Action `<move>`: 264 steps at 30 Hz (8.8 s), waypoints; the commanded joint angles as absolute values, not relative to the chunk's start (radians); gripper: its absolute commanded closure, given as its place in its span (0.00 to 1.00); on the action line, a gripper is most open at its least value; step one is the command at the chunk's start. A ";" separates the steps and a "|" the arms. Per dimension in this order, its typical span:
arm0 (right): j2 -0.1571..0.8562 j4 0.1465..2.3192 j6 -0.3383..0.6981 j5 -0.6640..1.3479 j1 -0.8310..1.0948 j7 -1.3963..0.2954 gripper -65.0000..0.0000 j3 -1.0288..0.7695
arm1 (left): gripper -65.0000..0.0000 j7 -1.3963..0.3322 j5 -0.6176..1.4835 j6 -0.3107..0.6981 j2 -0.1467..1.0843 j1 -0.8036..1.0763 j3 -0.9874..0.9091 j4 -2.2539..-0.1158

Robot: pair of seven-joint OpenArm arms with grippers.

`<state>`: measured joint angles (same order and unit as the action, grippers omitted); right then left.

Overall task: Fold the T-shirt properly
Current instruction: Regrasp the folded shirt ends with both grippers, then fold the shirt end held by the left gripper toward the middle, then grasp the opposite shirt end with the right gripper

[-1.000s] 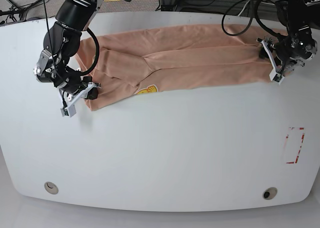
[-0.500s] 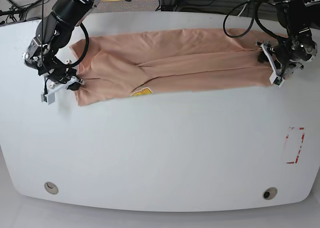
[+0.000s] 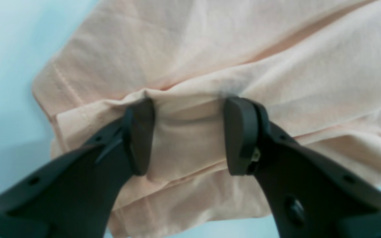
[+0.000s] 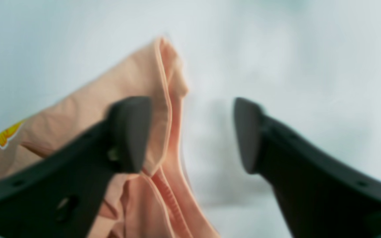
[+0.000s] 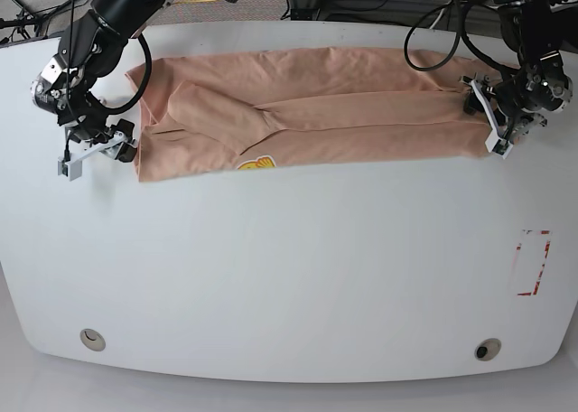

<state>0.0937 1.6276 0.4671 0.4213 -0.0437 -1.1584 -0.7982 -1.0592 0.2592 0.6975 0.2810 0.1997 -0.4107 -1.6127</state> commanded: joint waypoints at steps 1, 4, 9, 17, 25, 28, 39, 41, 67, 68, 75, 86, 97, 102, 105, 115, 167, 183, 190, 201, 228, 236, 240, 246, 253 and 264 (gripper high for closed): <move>0.102 1.732 0.469 0.446 -0.047 -1.144 0.23 -0.791 | 0.51 -1.112 0.208 0.698 0.291 0.199 -0.412 -1.613; 0.067 1.839 0.470 0.501 -0.028 -1.164 0.20 -0.788 | 0.51 -1.115 0.208 0.698 0.289 0.177 -0.412 -1.613; 0.056 1.925 0.496 0.613 0.035 -1.221 0.29 -0.699 | 0.51 -1.115 0.214 0.698 0.288 0.153 -0.412 -1.629; 0.024 1.922 0.590 0.604 0.143 -1.214 0.55 -0.504 | 0.50 -1.116 0.216 0.698 0.286 0.091 -0.412 -1.662; 0.039 1.759 0.591 0.565 0.159 -1.118 0.73 -0.400 | 0.50 -1.202 0.217 0.698 0.278 0.001 -0.418 -1.662; 0.061 1.678 0.585 0.565 0.159 -1.061 0.73 -0.360 | 0.50 -1.208 0.217 0.698 0.269 -0.018 -0.441 -1.669; 0.099 1.554 0.585 0.565 0.174 -0.977 0.73 -0.343 | 0.34 -1.319 0.483 0.698 0.320 0.008 -0.673 -1.633; 0.099 1.554 0.585 0.565 0.173 -0.977 0.73 -0.343 | 0.34 -1.325 0.535 0.698 0.334 0.019 -0.702 -1.598; 0.101 1.557 0.590 0.567 0.174 -0.977 0.73 -0.348 | 0.35 -1.196 0.634 0.698 0.430 0.119 -0.668 -1.356; 0.101 1.560 0.590 0.567 0.174 -0.977 0.73 -0.348 | 0.35 -1.184 0.634 0.698 0.435 0.119 -0.668 -1.348; 0.101 1.555 0.590 0.567 0.174 -0.977 0.73 -0.349 | 0.35 -1.124 0.634 0.698 0.456 0.125 -0.661 -1.296; 0.096 1.558 0.590 0.567 0.174 -0.977 0.73 -0.349 | 0.38 -1.121 0.638 0.698 0.449 0.125 -0.542 -1.268; 0.094 1.557 0.588 0.567 0.176 -0.977 0.73 -0.351 | 0.98 -1.125 0.638 0.698 0.426 0.131 -0.526 -1.299; 0.093 1.558 0.587 0.570 0.174 -0.977 0.73 -0.351 | 0.98 -1.161 0.639 0.698 0.426 0.133 -0.529 -1.442; 0.093 1.557 0.587 0.567 0.174 -0.977 0.73 -0.351 | 0.98 -1.225 0.639 0.698 0.420 0.133 -0.526 -1.547; 0.093 1.555 0.585 0.567 0.173 -0.977 0.73 -0.349 | 0.98 -1.334 0.641 0.698 0.320 0.120 -0.288 -1.839; 0.093 1.554 0.585 0.567 0.173 -0.958 0.73 -0.344 | 0.46 -1.396 0.671 0.698 -0.013 -0.061 0.022 -1.853; 0.091 1.554 0.584 0.568 0.171 -0.958 0.73 -0.349 | 0.51 -1.396 0.581 0.698 0.093 -0.082 -0.127 -1.880; 0.091 1.586 0.584 0.573 0.153 -0.961 0.73 -0.349 | 0.83 -1.396 0.437 0.698 0.113 -0.047 -0.147 -1.845; 0.090 1.753 0.584 0.575 0.127 -1.046 0.49 -0.387 | 0.84 -1.368 0.456 0.698 0.122 0.058 -0.130 -1.797; 0.282 1.409 0.588 0.938 0.022 -1.228 0.19 -0.857 | 0.84 -1.277 0.456 0.698 0.197 0.064 -0.130 -1.584; 0.237 1.380 0.590 0.935 0.058 -1.224 0.20 -0.851 | 0.84 -1.277 0.456 0.698 0.199 0.064 -0.130 -1.586; 0.199 1.382 0.585 0.932 0.071 -1.227 0.20 -0.837 | 0.84 -1.277 0.456 0.698 0.199 0.064 -0.130 -1.586; 0.173 1.385 0.584 0.931 0.091 -1.221 0.20 -0.751 | 0.84 -1.277 0.456 0.698 0.199 0.064 -0.130 -1.587; 0.122 1.455 0.581 0.895 0.090 -1.221 0.20 -0.673 | 0.84 -1.277 0.456 0.698 0.200 0.064 -0.130 -1.586; 0.108 1.508 0.581 0.760 0.056 -1.221 0.76 -0.639 | 0.84 -1.280 0.456 0.698 0.197 0.064 -0.125 -1.586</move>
<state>0.0959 1.4933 0.5774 0.7605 0.0662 -1.2175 -0.6369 -1.2327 0.5140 0.7002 0.1890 0.0631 -0.1280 -1.5867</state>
